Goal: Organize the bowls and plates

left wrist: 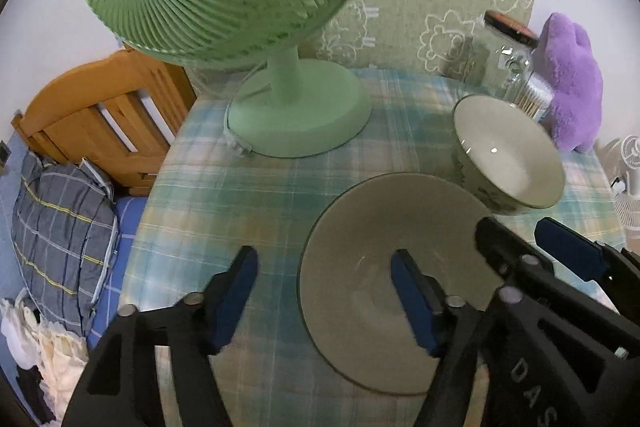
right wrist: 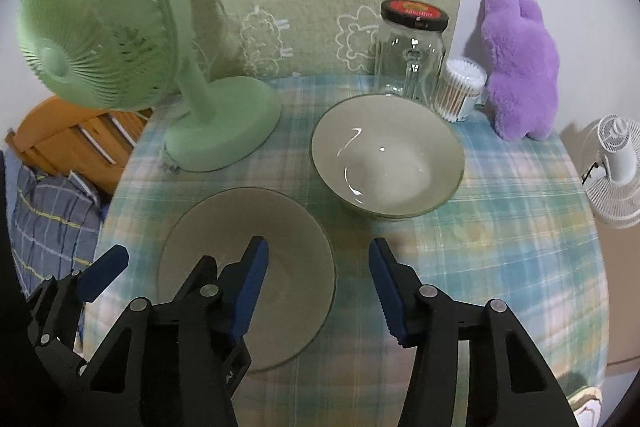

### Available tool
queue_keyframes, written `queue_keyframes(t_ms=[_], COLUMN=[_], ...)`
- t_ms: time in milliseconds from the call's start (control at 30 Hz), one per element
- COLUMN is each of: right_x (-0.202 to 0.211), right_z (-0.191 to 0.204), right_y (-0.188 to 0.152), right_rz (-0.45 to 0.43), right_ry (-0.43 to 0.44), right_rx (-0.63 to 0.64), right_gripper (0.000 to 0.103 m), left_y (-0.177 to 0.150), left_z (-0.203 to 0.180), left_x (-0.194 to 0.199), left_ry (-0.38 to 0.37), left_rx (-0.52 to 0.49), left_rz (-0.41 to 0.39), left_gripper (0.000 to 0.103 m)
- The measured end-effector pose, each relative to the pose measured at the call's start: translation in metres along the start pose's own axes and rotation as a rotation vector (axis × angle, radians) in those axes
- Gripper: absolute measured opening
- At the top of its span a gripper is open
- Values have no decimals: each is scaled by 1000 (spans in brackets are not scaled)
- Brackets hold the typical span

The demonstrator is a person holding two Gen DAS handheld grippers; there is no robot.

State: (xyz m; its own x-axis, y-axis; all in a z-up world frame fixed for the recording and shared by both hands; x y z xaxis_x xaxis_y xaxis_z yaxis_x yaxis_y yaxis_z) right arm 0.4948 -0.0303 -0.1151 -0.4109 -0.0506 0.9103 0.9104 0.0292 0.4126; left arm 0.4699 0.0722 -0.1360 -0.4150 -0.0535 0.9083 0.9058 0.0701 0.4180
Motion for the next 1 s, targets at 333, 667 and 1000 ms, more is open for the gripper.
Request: queue_keyframes(t_ms=[333,667,1000], right_x=[-33,-33,-19], right_z=[-3,0,-5], right_y=[0,2,-11], right_rz=[59,63,78], right_ry=[-5,-17,-27], right_rx=[-7,18,24], right_gripper=[25,20,19], left_y=[0,-3,-19], left_z=[0,3,-5], left_x=[-26,-29,-16], left_ry=[-5,-12,-19], left_rx=[11,10,-1], left_rz=[50,77,94], left_gripper=[28,22,22])
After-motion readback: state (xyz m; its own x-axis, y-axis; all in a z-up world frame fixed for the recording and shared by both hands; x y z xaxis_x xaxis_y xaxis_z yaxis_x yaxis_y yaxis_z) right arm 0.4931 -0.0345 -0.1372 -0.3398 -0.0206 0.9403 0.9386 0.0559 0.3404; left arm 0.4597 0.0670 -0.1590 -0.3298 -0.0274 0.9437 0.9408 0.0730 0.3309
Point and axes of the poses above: each gripper's, at about its wrist camera, not at the fingertips, and x roughly against the way its jaws point, z to its left, y to its top, the point moved 7 cm from there along -x, roughly the way its jaws point, and after that the axes turned 7 degrees about z, right-handed, at the moved point
